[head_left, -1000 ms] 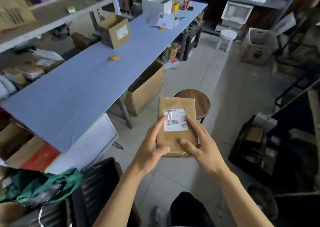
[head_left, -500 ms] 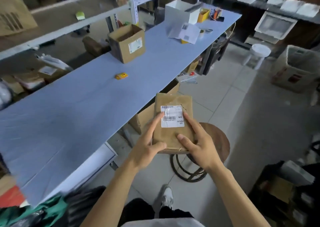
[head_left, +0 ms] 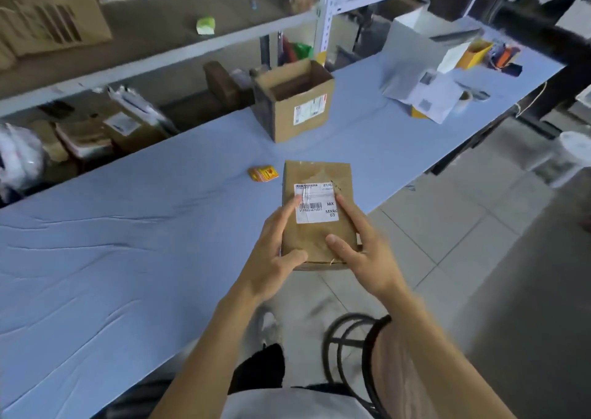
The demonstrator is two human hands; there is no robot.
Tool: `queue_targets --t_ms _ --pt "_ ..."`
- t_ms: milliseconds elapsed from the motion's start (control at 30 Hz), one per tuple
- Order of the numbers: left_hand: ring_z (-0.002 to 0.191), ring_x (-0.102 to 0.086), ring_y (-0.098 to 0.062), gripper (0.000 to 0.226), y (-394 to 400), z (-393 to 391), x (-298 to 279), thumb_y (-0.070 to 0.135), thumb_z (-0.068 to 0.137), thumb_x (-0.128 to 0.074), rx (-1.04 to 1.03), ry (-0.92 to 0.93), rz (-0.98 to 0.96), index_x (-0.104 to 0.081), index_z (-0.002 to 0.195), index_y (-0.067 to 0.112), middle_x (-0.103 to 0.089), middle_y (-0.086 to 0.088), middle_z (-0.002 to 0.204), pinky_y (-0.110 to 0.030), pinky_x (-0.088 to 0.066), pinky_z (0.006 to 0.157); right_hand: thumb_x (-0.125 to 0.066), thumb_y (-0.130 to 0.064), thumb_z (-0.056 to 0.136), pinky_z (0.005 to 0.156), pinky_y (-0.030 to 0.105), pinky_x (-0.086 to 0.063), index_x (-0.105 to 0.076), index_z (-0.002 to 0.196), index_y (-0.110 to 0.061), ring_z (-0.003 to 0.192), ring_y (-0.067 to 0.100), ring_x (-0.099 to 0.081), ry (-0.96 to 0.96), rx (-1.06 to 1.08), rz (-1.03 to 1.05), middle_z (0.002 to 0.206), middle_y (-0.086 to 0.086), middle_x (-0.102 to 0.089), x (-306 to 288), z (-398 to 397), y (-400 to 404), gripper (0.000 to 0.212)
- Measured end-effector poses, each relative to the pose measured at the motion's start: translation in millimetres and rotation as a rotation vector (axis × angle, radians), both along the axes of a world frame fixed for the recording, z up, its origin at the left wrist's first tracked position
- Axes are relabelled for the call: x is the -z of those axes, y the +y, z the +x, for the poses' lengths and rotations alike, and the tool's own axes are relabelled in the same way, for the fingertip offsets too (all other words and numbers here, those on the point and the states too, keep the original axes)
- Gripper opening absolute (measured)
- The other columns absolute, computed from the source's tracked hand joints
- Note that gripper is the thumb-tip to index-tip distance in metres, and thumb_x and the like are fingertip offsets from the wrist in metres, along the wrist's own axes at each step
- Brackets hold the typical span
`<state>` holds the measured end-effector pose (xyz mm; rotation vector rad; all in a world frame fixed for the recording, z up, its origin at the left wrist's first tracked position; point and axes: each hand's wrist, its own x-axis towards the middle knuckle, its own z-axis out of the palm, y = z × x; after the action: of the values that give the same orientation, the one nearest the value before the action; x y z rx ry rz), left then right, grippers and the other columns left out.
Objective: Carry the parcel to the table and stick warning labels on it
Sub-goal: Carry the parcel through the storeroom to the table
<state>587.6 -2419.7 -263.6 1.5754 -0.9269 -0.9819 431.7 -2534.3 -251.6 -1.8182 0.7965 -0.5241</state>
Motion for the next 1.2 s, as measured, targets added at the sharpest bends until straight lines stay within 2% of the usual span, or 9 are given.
queue_targets --t_ms 233,367,500,633,767,933,1033,1100,1200 --pt "0.144 -0.032 -0.011 0.085 -68.1 68.1 -5.5 0.013 0.077 -0.058 -0.129 -0.020 -0.007 -0.028 0.148 0.049 -0.032 0.016 0.154 -0.043 -0.040 0.115 -0.069 -0.023 0.088 0.085 0.007 -0.046 -0.040 0.141 -0.046 0.125 -0.008 -0.048 0.033 -0.099 -0.005 0.145 -0.021 -0.047 -11.7 83.7 -90.4 0.064" --pt "0.140 -0.041 -0.015 0.083 -79.9 92.2 6.8 0.012 0.077 -0.061 -0.317 0.034 0.021 -0.033 0.145 0.050 -0.037 0.013 0.153 -0.044 -0.048 0.108 -0.068 -0.025 0.089 0.084 0.021 -0.054 -0.040 0.140 -0.048 0.126 -0.003 -0.049 0.056 -0.285 0.031 0.144 -0.024 -0.045 -2.1 133.5 -125.1 0.063" --pt "0.140 -0.042 -0.012 0.084 -81.1 94.7 23.4 0.016 0.076 -0.065 -0.511 0.051 0.046 -0.032 0.150 0.037 -0.036 0.011 0.155 -0.038 -0.048 0.109 -0.069 -0.027 0.088 0.086 0.030 -0.058 -0.040 0.141 -0.045 0.129 0.001 -0.048 0.057 -0.494 0.101 0.148 -0.018 -0.043 25.0 170.8 -147.4 0.063" --pt "0.140 -0.042 -0.011 0.081 -89.2 77.2 38.5 0.028 0.076 -0.071 -0.770 0.078 0.074 -0.034 0.147 0.045 -0.039 0.014 0.154 -0.042 -0.047 0.110 -0.068 -0.029 0.088 0.084 0.029 -0.057 -0.038 0.142 -0.047 0.127 -0.001 -0.049 0.058 -0.686 0.112 0.150 -0.014 -0.041 56.4 191.1 -158.7 0.064" --pt "0.141 -0.040 -0.012 0.079 -104.2 58.3 67.1 0.022 0.078 -0.069 -0.961 0.102 0.066 -0.035 0.146 0.045 -0.041 0.013 0.152 -0.043 -0.045 0.112 -0.063 -0.043 0.089 0.088 0.022 -0.052 -0.028 0.142 -0.055 0.128 0.003 -0.050 0.096 -0.843 -0.001 0.153 -0.015 -0.038 89.1 199.5 -168.1 0.065" --pt "0.136 -0.047 -0.010 0.079 -106.3 54.1 134.2 0.026 0.074 -0.070 -1.051 0.097 0.046 -0.040 0.144 0.043 -0.047 0.013 0.148 -0.042 -0.047 0.109 -0.062 -0.041 0.090 0.095 0.025 -0.053 -0.030 0.145 -0.047 0.131 0.003 -0.047 0.051 -0.888 -0.040 0.155 -0.013 -0.036 157.2 199.6 -165.4 0.065" --pt "0.128 -0.055 -0.009 0.079 -96.4 49.3 172.3 0.023 0.072 -0.069 -1.050 0.063 0.032 -0.042 0.143 0.047 -0.054 0.014 0.141 -0.040 -0.050 0.107 -0.060 -0.047 0.087 0.105 0.031 -0.047 -0.030 0.146 -0.043 0.131 0.005 -0.047 0.041 -0.930 -0.121 0.152 -0.012 -0.039 195.6 198.7 -158.4 0.066" --pt "0.124 -0.057 -0.006 0.078 -88.8 47.0 187.9 0.023 0.075 -0.070 -1.019 0.002 0.019 -0.040 0.143 0.048 -0.055 0.015 0.140 -0.035 -0.049 0.107 -0.057 -0.052 0.086 0.105 0.031 -0.044 -0.031 0.144 -0.046 0.128 0.005 -0.048 0.018 -0.926 -0.206 0.150 -0.012 -0.041 208.9 198.5 -153.9 0.065" --pt "0.127 -0.054 -0.006 0.074 -79.0 42.0 200.5 0.033 0.081 -0.070 -0.982 -0.154 0.053 -0.037 0.145 0.047 -0.053 0.014 0.142 -0.027 -0.044 0.110 -0.056 -0.046 0.090 0.108 0.033 -0.040 -0.033 0.144 -0.046 0.128 0.010 -0.047 -0.018 -0.871 -0.306 0.147 -0.008 -0.045 218.0 191.4 -147.6 0.058"
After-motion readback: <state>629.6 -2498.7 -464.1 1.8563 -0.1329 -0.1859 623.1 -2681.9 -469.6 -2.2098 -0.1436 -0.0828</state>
